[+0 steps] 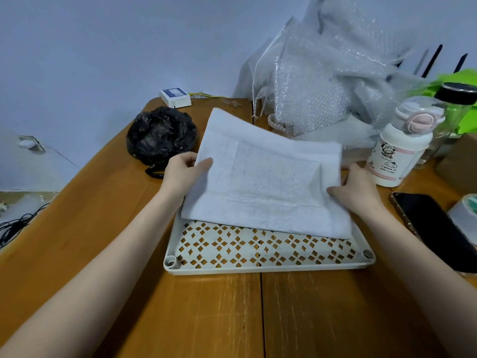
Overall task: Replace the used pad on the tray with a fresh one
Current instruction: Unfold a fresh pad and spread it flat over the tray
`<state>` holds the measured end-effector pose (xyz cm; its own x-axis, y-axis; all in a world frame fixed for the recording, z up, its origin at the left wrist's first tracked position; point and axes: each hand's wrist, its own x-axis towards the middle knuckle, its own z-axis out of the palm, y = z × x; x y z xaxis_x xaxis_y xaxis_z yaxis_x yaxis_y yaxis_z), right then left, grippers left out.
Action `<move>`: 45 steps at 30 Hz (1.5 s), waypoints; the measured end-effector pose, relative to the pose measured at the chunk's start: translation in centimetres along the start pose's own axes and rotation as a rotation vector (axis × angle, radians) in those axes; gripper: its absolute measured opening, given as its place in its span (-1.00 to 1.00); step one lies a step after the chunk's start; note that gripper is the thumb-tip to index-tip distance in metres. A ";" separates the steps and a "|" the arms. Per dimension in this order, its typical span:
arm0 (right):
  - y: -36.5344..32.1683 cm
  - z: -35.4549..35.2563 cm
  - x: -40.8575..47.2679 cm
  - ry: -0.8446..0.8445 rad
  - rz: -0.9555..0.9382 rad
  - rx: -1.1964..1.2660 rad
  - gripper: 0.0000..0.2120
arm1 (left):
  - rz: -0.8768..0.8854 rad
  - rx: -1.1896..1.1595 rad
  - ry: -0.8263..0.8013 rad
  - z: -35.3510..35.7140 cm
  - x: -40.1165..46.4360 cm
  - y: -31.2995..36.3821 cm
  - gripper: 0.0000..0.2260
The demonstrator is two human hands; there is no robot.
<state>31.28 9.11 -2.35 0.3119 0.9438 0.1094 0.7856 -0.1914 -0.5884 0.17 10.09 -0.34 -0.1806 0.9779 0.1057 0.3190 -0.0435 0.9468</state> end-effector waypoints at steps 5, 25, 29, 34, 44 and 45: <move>-3.0 -2.5 -1.7 0.207 -0.309 0.059 -0.24 | 0.291 0.087 0.010 -0.7 -0.7 2.3 -0.86; -9.3 -9.8 -2.0 -0.109 -0.556 -0.022 -0.79 | 0.606 0.286 0.134 -3.0 -2.5 9.4 -0.38; -10.4 -9.0 -1.9 -0.094 -0.650 -0.145 -0.85 | 0.973 0.834 0.285 -1.2 -3.9 11.8 -0.03; -11.2 -8.3 -2.2 -0.107 -0.716 -0.284 -0.83 | 0.993 1.165 0.050 0.6 -3.3 12.6 -0.11; -10.8 -8.6 -0.7 -0.063 -0.656 -0.412 -0.71 | 0.862 0.982 -0.045 0.6 -0.8 11.6 -0.80; -11.0 -8.5 -0.5 0.016 -0.663 -0.393 -0.73 | 0.870 0.959 -0.005 0.6 -0.6 11.9 -0.86</move>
<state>27.04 8.47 10.91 -0.2852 0.8911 0.3529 0.9420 0.3287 -0.0686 4.65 9.11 10.64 0.4245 0.7036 0.5699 0.8652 -0.5008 -0.0263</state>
